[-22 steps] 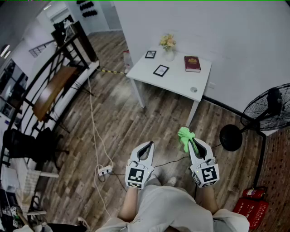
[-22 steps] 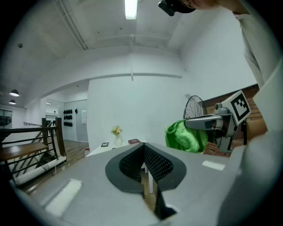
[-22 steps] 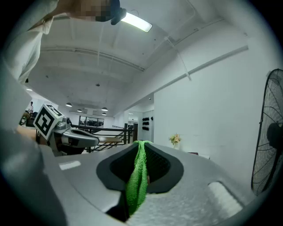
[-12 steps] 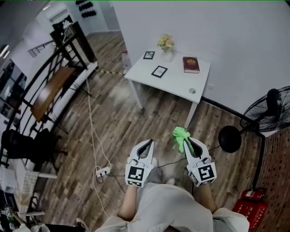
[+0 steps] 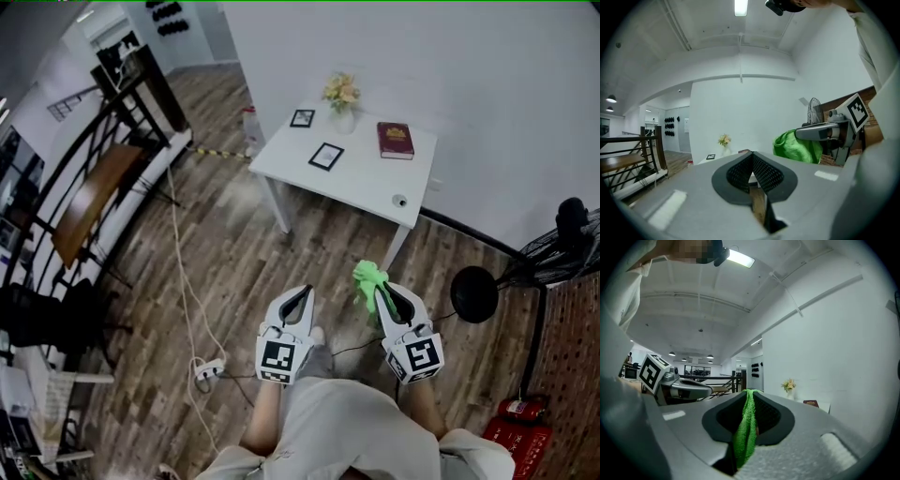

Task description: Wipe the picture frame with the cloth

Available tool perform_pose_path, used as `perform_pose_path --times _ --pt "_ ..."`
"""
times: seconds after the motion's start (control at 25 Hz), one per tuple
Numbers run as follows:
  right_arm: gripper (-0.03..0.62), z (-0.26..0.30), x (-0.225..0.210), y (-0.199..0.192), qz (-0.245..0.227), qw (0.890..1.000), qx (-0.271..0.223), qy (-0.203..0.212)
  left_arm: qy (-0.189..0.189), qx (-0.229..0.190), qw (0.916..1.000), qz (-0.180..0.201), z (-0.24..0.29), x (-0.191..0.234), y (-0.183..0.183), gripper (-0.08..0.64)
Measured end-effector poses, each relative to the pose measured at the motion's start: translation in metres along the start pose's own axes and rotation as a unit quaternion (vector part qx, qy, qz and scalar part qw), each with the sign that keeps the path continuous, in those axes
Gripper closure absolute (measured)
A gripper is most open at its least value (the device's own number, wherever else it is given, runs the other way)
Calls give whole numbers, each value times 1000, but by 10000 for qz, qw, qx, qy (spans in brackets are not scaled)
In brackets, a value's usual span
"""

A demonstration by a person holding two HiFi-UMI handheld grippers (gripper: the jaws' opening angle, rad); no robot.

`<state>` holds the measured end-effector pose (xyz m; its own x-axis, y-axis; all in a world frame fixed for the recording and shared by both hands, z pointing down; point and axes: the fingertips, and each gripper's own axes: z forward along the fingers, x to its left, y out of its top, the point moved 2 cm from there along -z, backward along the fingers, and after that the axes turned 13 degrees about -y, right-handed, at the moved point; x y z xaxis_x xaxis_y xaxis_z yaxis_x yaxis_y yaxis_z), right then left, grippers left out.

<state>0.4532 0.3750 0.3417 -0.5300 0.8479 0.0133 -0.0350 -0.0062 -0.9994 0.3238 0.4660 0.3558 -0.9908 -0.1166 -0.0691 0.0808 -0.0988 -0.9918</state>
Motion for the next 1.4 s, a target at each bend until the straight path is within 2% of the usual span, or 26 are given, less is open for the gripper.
perform_pose_path --times 0.36,0.76,0.96,1.4 --pt "549 105 -7 -2 -48 9998 148 -112 -84 146 9998 -74 52 94 -10 540" --pt "549 195 8 -3 -215 9989 321 -255 -196 111 9995 -230 78 183 -16 540" --pt "549 220 14 -4 -300 9981 400 -351 -210 62 9992 -347 85 212 -19 540" --pt "548 261 11 -4 -511 9973 399 -358 -116 -170 9992 -348 106 247 -18 540"
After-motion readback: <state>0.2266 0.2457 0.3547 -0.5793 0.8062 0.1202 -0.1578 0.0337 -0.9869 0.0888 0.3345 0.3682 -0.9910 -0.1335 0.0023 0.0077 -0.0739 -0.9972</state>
